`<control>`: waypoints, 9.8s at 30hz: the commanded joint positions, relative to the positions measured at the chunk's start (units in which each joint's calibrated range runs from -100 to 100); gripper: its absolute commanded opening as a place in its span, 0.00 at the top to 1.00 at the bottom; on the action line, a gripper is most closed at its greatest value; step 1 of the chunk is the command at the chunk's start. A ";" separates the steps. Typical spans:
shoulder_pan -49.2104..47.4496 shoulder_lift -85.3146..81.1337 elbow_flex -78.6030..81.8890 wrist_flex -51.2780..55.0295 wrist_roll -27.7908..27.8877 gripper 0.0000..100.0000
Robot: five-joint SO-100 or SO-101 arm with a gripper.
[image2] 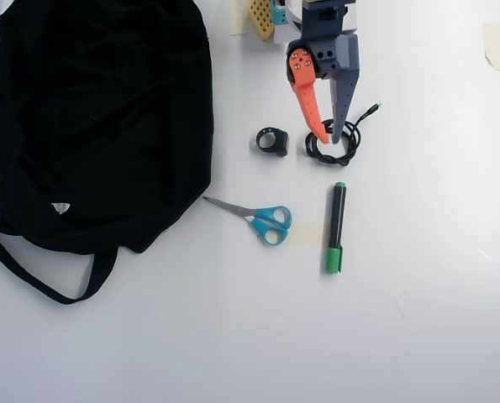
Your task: Put the cable into the black bag
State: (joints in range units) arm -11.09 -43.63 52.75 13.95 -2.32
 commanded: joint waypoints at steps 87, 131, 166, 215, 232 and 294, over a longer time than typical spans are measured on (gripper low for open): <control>-5.81 35.74 -57.87 82.60 0.75 0.98; -8.13 37.16 -35.14 64.77 5.57 0.97; -8.88 49.85 -30.47 44.10 11.29 0.68; -9.77 51.84 -51.49 57.71 8.14 0.98; -2.22 51.59 -75.21 85.36 8.56 0.98; 63.00 52.67 -56.08 52.02 1.74 0.84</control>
State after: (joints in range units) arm 54.00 11.58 1.34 61.79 -0.51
